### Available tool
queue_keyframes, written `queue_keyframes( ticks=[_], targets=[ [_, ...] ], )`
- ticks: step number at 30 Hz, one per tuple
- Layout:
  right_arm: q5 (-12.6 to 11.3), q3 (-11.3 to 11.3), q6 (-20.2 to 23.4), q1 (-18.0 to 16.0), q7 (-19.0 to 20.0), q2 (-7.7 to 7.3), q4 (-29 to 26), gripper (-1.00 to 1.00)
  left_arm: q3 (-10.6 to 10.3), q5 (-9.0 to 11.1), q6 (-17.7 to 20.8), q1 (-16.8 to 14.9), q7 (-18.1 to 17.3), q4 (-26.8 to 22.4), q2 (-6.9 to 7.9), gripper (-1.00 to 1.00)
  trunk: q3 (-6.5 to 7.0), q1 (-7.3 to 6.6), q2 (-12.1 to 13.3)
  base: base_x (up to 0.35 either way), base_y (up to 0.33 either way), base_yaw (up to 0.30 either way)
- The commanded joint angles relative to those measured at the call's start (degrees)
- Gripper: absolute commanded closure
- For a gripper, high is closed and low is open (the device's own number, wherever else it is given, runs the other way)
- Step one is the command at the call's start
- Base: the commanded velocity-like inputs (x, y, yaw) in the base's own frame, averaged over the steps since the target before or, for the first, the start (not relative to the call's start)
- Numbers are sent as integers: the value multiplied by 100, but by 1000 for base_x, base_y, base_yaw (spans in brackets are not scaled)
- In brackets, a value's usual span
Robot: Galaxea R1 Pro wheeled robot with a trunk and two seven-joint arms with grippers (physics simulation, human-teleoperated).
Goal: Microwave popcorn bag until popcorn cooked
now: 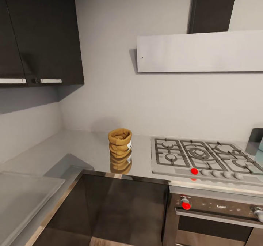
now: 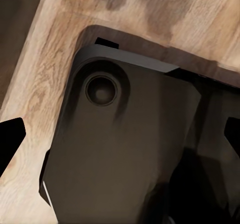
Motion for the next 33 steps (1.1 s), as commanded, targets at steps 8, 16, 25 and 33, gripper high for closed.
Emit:
queue_keyframes(
  ticks=[8, 16, 25, 33],
  targets=[
    [35, -48, -19, -7, 5, -6, 18, -100, 20, 15, -8, 2, 7, -9, 7, -100, -51, 0, -3, 0, 0, 0],
    [35, -45, -50, -7, 5, -12, 18, -100, 15, 17, -8, 2, 7, -7, 7, -100, -124, 0, -3, 0, 0, 0],
    [35, -43, -59, -7, 3, -12, 17, -100, 20, 17, -8, 2, 7, -7, 1, -100, -205, 0, -3, 0, 0, 0],
    [35, -39, -59, -7, 5, -12, 18, -100, 19, 13, -12, 2, 7, -6, -10, -100, -152, -154, 278, 0, 0, 0]
  ],
)
